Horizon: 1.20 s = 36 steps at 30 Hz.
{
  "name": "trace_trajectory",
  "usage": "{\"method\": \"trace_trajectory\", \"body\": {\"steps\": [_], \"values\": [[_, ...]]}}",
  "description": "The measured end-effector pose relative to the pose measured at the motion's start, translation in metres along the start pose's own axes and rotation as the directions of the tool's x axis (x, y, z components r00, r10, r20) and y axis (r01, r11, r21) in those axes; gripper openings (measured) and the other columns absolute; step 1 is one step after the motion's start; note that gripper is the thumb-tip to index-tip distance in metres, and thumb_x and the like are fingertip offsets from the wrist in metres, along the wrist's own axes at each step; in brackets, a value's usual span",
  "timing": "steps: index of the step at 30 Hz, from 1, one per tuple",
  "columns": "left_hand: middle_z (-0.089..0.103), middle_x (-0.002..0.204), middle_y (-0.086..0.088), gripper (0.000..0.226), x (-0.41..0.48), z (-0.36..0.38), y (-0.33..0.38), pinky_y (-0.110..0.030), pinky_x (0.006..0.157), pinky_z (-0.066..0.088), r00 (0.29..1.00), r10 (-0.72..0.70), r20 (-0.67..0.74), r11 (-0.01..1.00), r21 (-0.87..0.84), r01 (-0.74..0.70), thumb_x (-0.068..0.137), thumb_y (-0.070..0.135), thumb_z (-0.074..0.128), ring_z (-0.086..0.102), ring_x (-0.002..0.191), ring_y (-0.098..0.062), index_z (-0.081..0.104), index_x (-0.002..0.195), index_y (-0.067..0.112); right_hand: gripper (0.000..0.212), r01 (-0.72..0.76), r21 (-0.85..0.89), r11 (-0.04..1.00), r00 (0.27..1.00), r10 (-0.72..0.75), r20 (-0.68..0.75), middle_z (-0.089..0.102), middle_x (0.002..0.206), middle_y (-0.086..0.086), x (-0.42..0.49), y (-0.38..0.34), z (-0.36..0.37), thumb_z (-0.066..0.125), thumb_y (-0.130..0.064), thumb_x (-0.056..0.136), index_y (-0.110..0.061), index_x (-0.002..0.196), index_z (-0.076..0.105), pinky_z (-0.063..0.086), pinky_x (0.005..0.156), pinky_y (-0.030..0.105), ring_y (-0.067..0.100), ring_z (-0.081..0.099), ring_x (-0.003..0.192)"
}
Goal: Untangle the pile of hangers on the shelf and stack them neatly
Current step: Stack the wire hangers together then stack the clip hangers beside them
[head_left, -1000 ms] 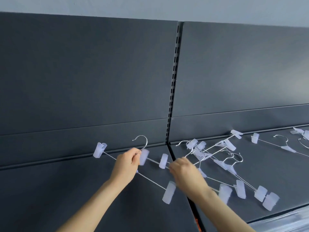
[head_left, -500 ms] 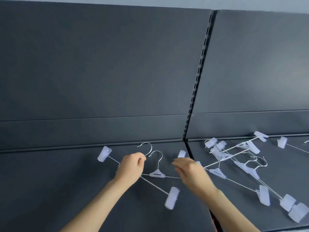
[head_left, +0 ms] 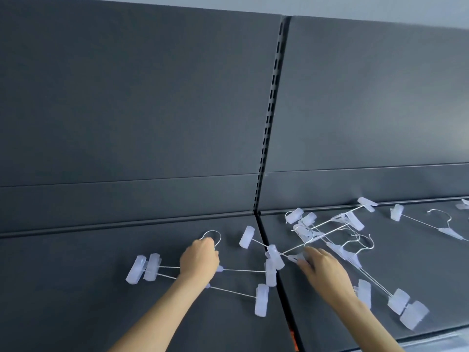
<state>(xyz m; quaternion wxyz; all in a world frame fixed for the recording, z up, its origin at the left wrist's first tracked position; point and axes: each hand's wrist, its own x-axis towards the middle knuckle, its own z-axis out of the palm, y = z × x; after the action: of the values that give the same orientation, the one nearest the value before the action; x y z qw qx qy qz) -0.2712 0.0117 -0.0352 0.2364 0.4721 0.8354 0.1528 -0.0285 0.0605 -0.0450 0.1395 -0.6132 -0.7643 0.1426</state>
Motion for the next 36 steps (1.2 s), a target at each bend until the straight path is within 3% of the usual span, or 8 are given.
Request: {"method": "trace_trajectory", "body": {"steps": [4, 7, 12, 19, 23, 29, 32, 36], "values": [[0.052, 0.049, 0.01, 0.032, -0.009, -0.007, 0.0, -0.018, 0.025, 0.022, 0.997, 0.006, -0.075, 1.0, -0.016, -0.008, 0.089, 0.004, 0.036, 0.047, 0.036, -0.015, 0.028, 0.06, 0.014, 0.008, -0.008, 0.079, 0.997, 0.998, 0.004, 0.055, 0.044, 0.074, -0.005, -0.001, -0.008, -0.001, 0.057, -0.017, 0.087, -0.015, 0.089, 0.049, 0.034, 0.066, 0.028, 0.022, 0.043, 0.078], [0.046, 0.046, 0.009, 0.036, -0.012, -0.016, -0.008, -0.018, 0.026, 0.024, 0.986, 0.016, -0.166, 0.999, -0.031, -0.021, 0.09, 0.005, 0.04, 0.043, 0.036, -0.006, 0.029, 0.057, 0.014, 0.032, 0.022, 0.186, 0.982, 1.0, -0.022, -0.002, 0.051, 0.088, -0.001, 0.001, -0.006, -0.001, 0.055, -0.005, 0.085, -0.009, 0.117, 0.057, 0.033, 0.074, 0.024, 0.026, 0.054, 0.091], [0.059, 0.047, 0.003, 0.028, -0.018, -0.038, -0.034, -0.019, 0.028, 0.028, 0.965, 0.012, -0.262, 0.991, -0.129, -0.047, 0.089, 0.007, 0.043, 0.049, 0.03, -0.006, 0.043, 0.061, 0.008, 0.031, 0.184, 0.221, 0.958, 0.983, -0.177, -0.052, 0.042, 0.076, -0.018, 0.002, -0.016, -0.005, 0.055, -0.002, 0.085, -0.015, 0.112, 0.063, 0.036, 0.069, 0.026, 0.015, 0.045, 0.076], [0.066, 0.057, -0.015, 0.022, -0.038, -0.079, -0.08, -0.021, 0.027, 0.029, 0.915, -0.021, -0.404, 0.967, -0.24, -0.084, 0.091, 0.008, 0.046, 0.049, 0.029, -0.003, 0.052, 0.073, -0.002, 0.037, 0.323, 0.061, 0.945, 0.944, -0.316, -0.094, 0.057, 0.071, 0.014, 0.02, -0.067, 0.006, 0.057, 0.016, 0.068, -0.006, 0.095, 0.068, 0.042, 0.053, 0.033, 0.034, 0.054, 0.068], [0.056, 0.041, 0.006, 0.026, -0.05, -0.109, -0.114, -0.016, 0.025, 0.028, 0.88, -0.076, -0.469, 0.946, -0.312, -0.085, 0.09, 0.006, 0.048, 0.051, 0.031, -0.002, 0.051, 0.064, 0.004, 0.036, 0.418, 0.079, 0.905, 0.906, -0.409, -0.108, 0.059, 0.074, 0.015, 0.018, -0.123, 0.02, 0.059, 0.014, 0.07, -0.008, 0.098, 0.068, 0.046, 0.054, 0.038, 0.037, 0.057, 0.073], [0.058, 0.053, 0.005, 0.019, -0.06, -0.157, -0.198, -0.026, 0.033, 0.046, 0.865, -0.113, -0.49, 0.94, -0.335, -0.067, 0.089, 0.012, 0.053, 0.064, 0.046, -0.008, 0.058, 0.072, 0.015, 0.023, 0.547, 0.246, 0.8, 0.818, -0.574, 0.047, 0.06, 0.087, 0.012, 0.005, -0.226, 0.067, 0.055, -0.004, 0.086, -0.01, 0.107, 0.065, 0.044, 0.072, 0.035, 0.032, 0.057, 0.087], [0.054, 0.054, 0.006, 0.023, -0.063, -0.175, -0.248, -0.016, 0.037, 0.039, 0.861, -0.11, -0.497, 0.956, -0.29, -0.045, 0.087, 0.011, 0.056, 0.051, 0.041, -0.006, 0.055, 0.066, 0.022, 0.026, 0.558, 0.315, 0.767, 0.769, -0.621, 0.15, 0.056, 0.089, 0.001, 0.002, -0.283, 0.1, 0.056, -0.008, 0.087, -0.015, 0.111, 0.063, 0.038, 0.075, 0.021, 0.017, 0.051, 0.084], [0.052, 0.047, 0.011, 0.019, -0.061, -0.19, -0.306, -0.029, 0.052, 0.04, 0.864, -0.126, -0.487, 0.959, -0.284, -0.02, 0.082, 0.007, 0.058, 0.04, 0.044, -0.009, 0.055, 0.064, 0.012, 0.027, 0.505, 0.394, 0.768, 0.744, -0.618, 0.253, 0.066, 0.105, 0.01, -0.006, -0.358, 0.139, 0.058, -0.007, 0.085, -0.011, 0.11, 0.065, 0.038, 0.079, 0.019, 0.023, 0.058, 0.094]]}}
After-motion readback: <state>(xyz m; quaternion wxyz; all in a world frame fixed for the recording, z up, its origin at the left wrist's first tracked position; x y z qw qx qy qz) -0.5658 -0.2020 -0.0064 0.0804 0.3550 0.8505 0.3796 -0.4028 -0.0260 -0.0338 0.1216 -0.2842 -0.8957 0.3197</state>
